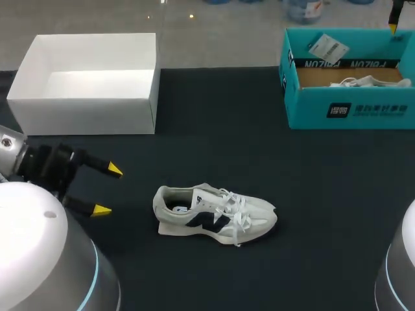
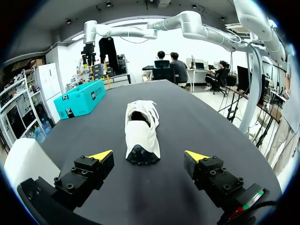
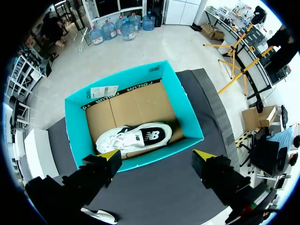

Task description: Take the shoe out of the shoebox, open the shoe tongue, remove and reinsert the insole, then place the shoe into the shoebox

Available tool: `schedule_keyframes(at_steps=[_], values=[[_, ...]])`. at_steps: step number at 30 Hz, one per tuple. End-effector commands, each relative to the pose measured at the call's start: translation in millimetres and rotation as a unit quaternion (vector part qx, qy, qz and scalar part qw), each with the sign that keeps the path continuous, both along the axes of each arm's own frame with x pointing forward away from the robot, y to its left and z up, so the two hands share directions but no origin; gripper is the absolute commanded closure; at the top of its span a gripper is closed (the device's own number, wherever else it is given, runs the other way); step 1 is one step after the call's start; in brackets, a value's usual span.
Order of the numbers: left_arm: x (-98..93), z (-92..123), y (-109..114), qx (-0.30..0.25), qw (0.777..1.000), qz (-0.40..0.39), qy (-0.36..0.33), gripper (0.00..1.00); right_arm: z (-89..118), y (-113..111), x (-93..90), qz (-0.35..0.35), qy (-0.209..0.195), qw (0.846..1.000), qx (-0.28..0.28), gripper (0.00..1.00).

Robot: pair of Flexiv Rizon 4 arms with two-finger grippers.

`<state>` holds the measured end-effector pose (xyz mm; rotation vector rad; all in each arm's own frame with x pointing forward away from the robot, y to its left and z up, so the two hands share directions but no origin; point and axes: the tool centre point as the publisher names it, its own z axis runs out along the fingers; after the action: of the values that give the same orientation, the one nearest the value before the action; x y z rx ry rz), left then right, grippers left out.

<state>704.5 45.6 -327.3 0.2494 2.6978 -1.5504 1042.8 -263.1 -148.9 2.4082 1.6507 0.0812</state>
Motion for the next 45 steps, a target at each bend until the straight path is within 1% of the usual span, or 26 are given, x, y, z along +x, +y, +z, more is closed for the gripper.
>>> schedule_keyframes(at_steps=[1,3,4,7,13,18,22,26,31,35,45], values=[[14.7,-29.1,-5.4,-0.011,1.0,-0.003,0.017,0.0,-0.2,0.1,-1.0,0.0,-0.001,1.0,0.0,0.0],[16.7,-38.0,-2.7,0.002,1.0,0.0,0.007,0.0,-0.2,0.1,-1.0,0.0,-0.001,1.0,0.0,0.0],[17.2,-40.7,-1.1,0.001,1.0,0.006,0.015,0.0,-0.2,0.1,-1.0,0.0,-0.001,1.0,0.0,0.0],[18.9,-49.3,3.2,0.021,1.0,0.01,0.01,0.0,-0.2,0.1,-1.0,0.0,-0.001,1.0,0.0,0.0],[19.2,-49.9,4.7,0.014,1.0,0.01,0.017,0.0,-0.2,0.1,-1.0,0.0,-0.001,1.0,0.0,0.0],[18.5,-50.8,0.9,0.006,1.0,0.016,0.025,0.0,-0.2,0.1,-1.0,0.0,-0.001,1.0,0.0,0.0],[12.4,-62.5,-12.7,-0.011,0.998,0.036,0.057,0.0,-0.2,0.1,-1.0,0.0,-0.001,1.0,0.0,0.0],[3.0,-71.9,-31.0,-0.022,0.997,0.035,0.059,0.0,-0.2,0.1,-1.0,0.0,-0.001,1.0,0.0,0.0],[-1.0,-76.4,-51.4,-0.039,0.997,0.028,0.065,0.0,-0.2,0.1,-1.0,0.0,-0.001,1.0,0.0,0.0],[2.7,-82.7,-66.5,-0.05,0.997,0.029,0.059,0.0,-0.2,0.1,-1.0,0.0,-0.001,1.0,0.0,0.0],[16.9,-85.0,-95.3,-0.061,0.996,0.024,0.06,0.0,-0.2,0.1,-1.0,0.0,-0.001,1.0,0.0,0.0]])
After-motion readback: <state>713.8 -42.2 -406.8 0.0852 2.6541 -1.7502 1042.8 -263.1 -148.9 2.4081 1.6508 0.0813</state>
